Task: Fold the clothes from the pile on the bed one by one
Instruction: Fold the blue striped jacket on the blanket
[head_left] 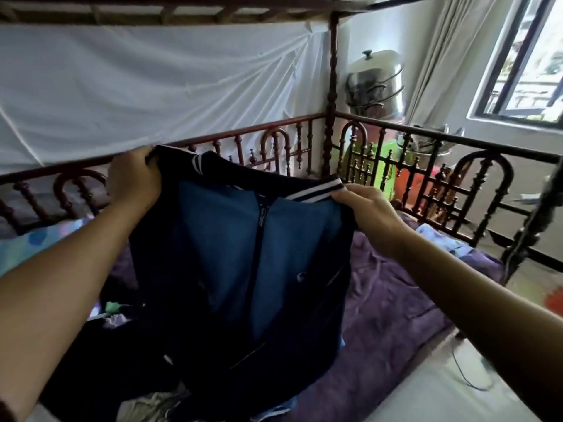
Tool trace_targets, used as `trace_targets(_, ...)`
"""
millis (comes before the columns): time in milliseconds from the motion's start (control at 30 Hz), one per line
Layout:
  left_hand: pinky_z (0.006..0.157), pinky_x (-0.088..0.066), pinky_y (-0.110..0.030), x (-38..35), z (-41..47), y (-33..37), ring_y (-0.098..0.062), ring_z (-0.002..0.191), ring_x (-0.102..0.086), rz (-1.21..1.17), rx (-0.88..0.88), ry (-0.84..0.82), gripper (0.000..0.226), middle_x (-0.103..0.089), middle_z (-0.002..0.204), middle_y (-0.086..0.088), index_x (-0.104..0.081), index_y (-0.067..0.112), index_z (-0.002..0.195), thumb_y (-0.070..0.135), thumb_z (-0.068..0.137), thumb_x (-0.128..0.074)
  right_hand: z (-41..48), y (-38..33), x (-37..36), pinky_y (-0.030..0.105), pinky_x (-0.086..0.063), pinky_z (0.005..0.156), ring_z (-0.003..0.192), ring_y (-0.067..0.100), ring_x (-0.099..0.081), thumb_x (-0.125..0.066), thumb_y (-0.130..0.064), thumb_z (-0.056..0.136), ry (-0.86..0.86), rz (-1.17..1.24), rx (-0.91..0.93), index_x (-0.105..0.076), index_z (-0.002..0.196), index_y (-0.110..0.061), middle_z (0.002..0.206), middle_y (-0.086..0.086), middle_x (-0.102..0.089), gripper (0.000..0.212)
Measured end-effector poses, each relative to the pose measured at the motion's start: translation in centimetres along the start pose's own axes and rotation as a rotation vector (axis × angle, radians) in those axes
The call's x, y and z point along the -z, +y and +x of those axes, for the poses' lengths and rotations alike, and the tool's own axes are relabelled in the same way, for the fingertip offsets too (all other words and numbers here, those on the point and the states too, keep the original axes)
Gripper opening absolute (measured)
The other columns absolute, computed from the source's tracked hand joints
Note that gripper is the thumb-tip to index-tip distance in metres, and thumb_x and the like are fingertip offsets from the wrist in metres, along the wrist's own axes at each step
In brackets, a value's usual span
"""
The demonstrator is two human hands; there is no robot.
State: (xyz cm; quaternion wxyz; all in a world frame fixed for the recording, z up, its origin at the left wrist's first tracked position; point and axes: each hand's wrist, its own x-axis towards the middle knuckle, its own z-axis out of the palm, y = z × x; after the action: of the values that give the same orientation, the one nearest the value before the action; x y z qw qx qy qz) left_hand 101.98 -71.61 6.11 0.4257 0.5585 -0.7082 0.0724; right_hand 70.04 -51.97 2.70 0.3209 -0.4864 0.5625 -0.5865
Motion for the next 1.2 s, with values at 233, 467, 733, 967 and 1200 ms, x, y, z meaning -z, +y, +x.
trace_targets(233, 0.072, -0.047, -0.046, -9.4, -3.6, 5.8, -0.048, 0.092, -0.061, 0.149, -0.067, -0.212, 0.025, -0.065, 0.100, -0.029, -0.068, 0.009, 0.103, 0.021, 0.094, -0.047, -1.1, 10.0, 7.8, 0.030, -0.041, 0.059, 0.064, 0.007, -0.051, -0.067, -0.029, 0.089, 0.016, -0.226, -0.093, -0.066, 0.075, -0.014, 0.068, -0.003, -0.061, 0.021)
trace_targets(467, 0.081, -0.047, -0.047, -24.0, -2.6, 12.6, -0.046, 0.097, -0.059, 0.164, -0.061, -0.394, 0.028, -0.064, 0.107, -0.025, -0.068, 0.019, 0.110, 0.016, 0.091, -0.047, 3.1, 17.5, 16.4, 0.036, -0.047, 0.068, 0.075, 0.016, -0.060, -0.070, -0.039, 0.084, 0.040, -0.718, -0.080, -0.064, 0.085, -0.019, 0.079, -0.006, -0.066, 0.021)
trace_targets(733, 0.088, -0.049, -0.046, -42.0, -1.1, 22.1, -0.041, 0.103, -0.061, 0.036, 0.037, -0.649, 0.032, -0.066, 0.113, -0.020, -0.070, 0.018, 0.109, 0.008, 0.088, -0.048, 11.0, 24.8, 26.8, 0.041, -0.049, 0.071, 0.078, 0.020, -0.062, -0.063, -0.041, 0.088, 0.197, -0.786, -0.231, -0.058, 0.084, -0.023, 0.079, -0.005, -0.066, 0.019)
trace_targets(967, 0.088, -0.051, -0.042, -52.7, -1.5, 31.6, -0.038, 0.104, -0.062, -0.065, 0.047, -0.720, 0.029, -0.068, 0.111, -0.017, -0.072, 0.022, 0.104, 0.014, 0.089, -0.050, 15.5, 32.3, 35.8, 0.045, -0.051, 0.079, 0.094, 0.031, -0.063, -0.055, -0.046, 0.091, 0.265, -0.852, -0.490, -0.056, 0.100, -0.024, 0.098, 0.005, -0.070, 0.024)
trace_targets(1200, 0.079, -0.049, -0.037, -65.6, -5.3, 38.2, -0.036, 0.101, -0.062, -0.041, 0.113, -0.807, 0.026, -0.069, 0.107, -0.014, -0.073, 0.019, 0.099, 0.011, 0.087, -0.050, 21.7, 45.1, 44.3, 0.039, -0.049, 0.075, 0.096, 0.031, -0.061, -0.052, -0.048, 0.092, 0.144, -0.924, -0.719, -0.054, 0.098, -0.022, 0.102, 0.005, -0.068, 0.027)
